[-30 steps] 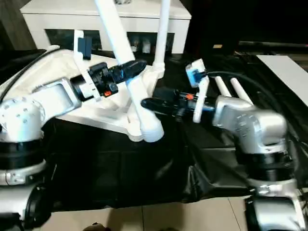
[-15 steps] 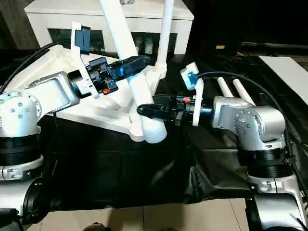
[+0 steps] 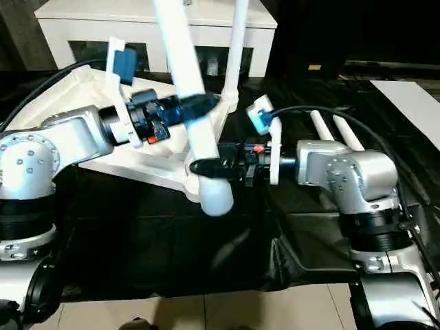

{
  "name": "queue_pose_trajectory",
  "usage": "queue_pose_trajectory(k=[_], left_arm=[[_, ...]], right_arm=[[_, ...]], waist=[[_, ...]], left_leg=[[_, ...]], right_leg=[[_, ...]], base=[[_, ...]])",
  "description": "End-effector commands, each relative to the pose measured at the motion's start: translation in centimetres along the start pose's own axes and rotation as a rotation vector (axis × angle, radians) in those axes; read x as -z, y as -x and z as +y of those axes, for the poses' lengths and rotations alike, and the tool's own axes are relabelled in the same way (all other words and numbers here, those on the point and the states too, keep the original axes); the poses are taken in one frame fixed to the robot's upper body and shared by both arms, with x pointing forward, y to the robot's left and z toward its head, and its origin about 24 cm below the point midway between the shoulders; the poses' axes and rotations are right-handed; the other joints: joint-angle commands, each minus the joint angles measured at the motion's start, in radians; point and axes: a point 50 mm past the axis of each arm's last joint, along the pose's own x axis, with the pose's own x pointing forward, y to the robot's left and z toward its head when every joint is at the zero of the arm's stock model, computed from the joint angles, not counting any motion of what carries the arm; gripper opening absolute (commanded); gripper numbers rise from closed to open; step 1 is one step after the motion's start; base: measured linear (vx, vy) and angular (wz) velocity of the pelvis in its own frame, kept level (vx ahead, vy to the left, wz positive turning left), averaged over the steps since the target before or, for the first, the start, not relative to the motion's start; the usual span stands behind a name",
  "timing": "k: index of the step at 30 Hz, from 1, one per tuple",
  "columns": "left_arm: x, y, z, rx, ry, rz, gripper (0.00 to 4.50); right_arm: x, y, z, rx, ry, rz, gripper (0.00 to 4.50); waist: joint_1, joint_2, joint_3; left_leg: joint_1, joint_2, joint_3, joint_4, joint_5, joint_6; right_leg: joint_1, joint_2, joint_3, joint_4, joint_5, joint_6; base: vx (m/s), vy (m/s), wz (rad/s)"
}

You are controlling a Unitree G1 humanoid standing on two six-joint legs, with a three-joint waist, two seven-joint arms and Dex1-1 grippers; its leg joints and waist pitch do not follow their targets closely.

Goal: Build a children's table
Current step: Pick table leg

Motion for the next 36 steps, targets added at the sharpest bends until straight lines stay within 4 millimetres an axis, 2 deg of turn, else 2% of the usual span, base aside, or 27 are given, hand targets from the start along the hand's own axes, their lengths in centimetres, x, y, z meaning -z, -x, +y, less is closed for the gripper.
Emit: queue_pose_trajectory(k=[1,2,3,6,8,12,14,16,20,23,29,31,36], left_arm=[[-0.2,-0.5,-1.0,0.068,-0.04,0.016,1.85],[-0.1,-0.5,-1.0,0.072,-0.047,0.03,1.85],[0.0,-0.5,-1.0,0.074,-0.052,0.036,1.85],[0.1,-0.6,-1.1,0.085,-0.065,0.053,1.85],[0.2,-0.6,-1.2,0.097,-0.078,0.07,1.85],[0.3,-0.7,-1.2,0.109,-0.088,0.082,1.85],[0.3,-0.7,-1.3,0.115,-0.091,0.087,1.85],[0.4,-0.8,-1.3,0.119,-0.094,0.092,1.85],[0.4,-0.9,-1.2,0.122,-0.1,0.098,1.85],[0.5,-0.9,-1.2,0.124,-0.102,0.099,1.85],[0.4,-0.9,-1.1,0.12,-0.105,0.1,1.84],[0.4,-0.7,-1.2,0.122,-0.068,0.096,2.4],[0.4,-0.4,-1.3,0.132,-0.039,0.082,2.89]], right_arm=[[-0.4,0.3,0.1,0.003,0.024,0.015,3.92],[-0.4,0.2,0.2,-0.013,0.024,0.026,3.92],[-0.3,0.2,0.2,-0.016,0.024,0.03,3.64],[-0.3,0.2,0.2,-0.025,0.028,0.049,3.51],[-0.2,0.2,0.3,-0.035,0.032,0.068,3.22],[-0.1,0.3,0.3,-0.048,0.03,0.083,3.01],[0.0,0.3,0.3,-0.056,0.031,0.092,2.71],[0.1,0.3,0.4,-0.061,0.03,0.103,2.68],[0.5,0.3,0.5,-0.073,0.027,0.123,2.28],[0.6,0.3,0.5,-0.077,0.024,0.13,2.09],[0.8,0.3,0.5,-0.08,0.025,0.132,1.99],[0.8,0.2,0.2,-0.041,0.031,0.104,1.99],[1.0,0.2,0.1,-0.02,0.023,0.07,1.94]], waist=[[0.002,-0.007,-0.078],[0.002,-0.006,-0.078],[0.001,-0.006,-0.078],[0.001,-0.006,-0.079],[0.001,-0.006,-0.079],[0.001,-0.006,-0.078],[0.002,-0.005,-0.079],[0.001,-0.005,-0.08],[0.001,-0.005,-0.079],[0.001,-0.005,-0.079],[0.002,-0.003,-0.08],[0.002,-0.004,-0.08],[0.003,-0.004,-0.08]], left_leg=[[0.011,0.033,-0.008,-0.066,-0.093,-0.008],[0.011,0.033,-0.007,-0.066,-0.089,-0.007],[0.011,0.033,-0.008,-0.066,-0.09,-0.006],[0.01,0.033,-0.008,-0.065,-0.081,-0.004],[0.011,0.033,-0.008,-0.065,-0.085,-0.004],[0.011,0.033,-0.008,-0.065,-0.092,-0.007],[0.011,0.034,-0.008,-0.065,-0.087,-0.007],[0.011,0.034,-0.008,-0.065,-0.085,-0.007],[0.011,0.034,-0.008,-0.064,-0.088,-0.005],[0.011,0.034,-0.008,-0.064,-0.089,-0.005],[0.011,0.034,-0.008,-0.064,-0.092,-0.006],[0.011,0.034,-0.008,-0.064,-0.088,-0.005],[0.011,0.033,-0.008,-0.064,-0.088,-0.007]], right_leg=[[0.058,-0.074,0.049,-0.065,-0.21,-0.179],[0.058,-0.074,0.05,-0.065,-0.203,-0.18],[0.058,-0.073,0.049,-0.064,-0.202,-0.18],[0.059,-0.072,0.049,-0.061,-0.184,-0.185],[0.059,-0.073,0.05,-0.063,-0.188,-0.186],[0.059,-0.074,0.049,-0.063,-0.198,-0.186],[0.059,-0.074,0.049,-0.062,-0.189,-0.189],[0.059,-0.073,0.049,-0.061,-0.178,-0.193],[0.06,-0.073,0.05,-0.061,-0.177,-0.198],[0.06,-0.073,0.05,-0.061,-0.182,-0.197],[0.06,-0.073,0.049,-0.061,-0.181,-0.199],[0.059,-0.073,0.049,-0.06,-0.175,-0.202],[0.059,-0.073,0.049,-0.06,-0.176,-0.202]], base=[[0.0,0.0,0.0],[0.0,0.0,0.0],[0.0,0.0,0.0],[0.0,0.0,0.0],[0.0,0.0,0.0],[0.0,0.0,0.0],[0.0,0.0,0.0],[0.0,0.0,0.0],[0.0,0.0,0.0],[0.0,0.0,0.0],[0.0,0.0,0.0],[0.0,0.0,0.0],[0.0,0.0,0.0]])
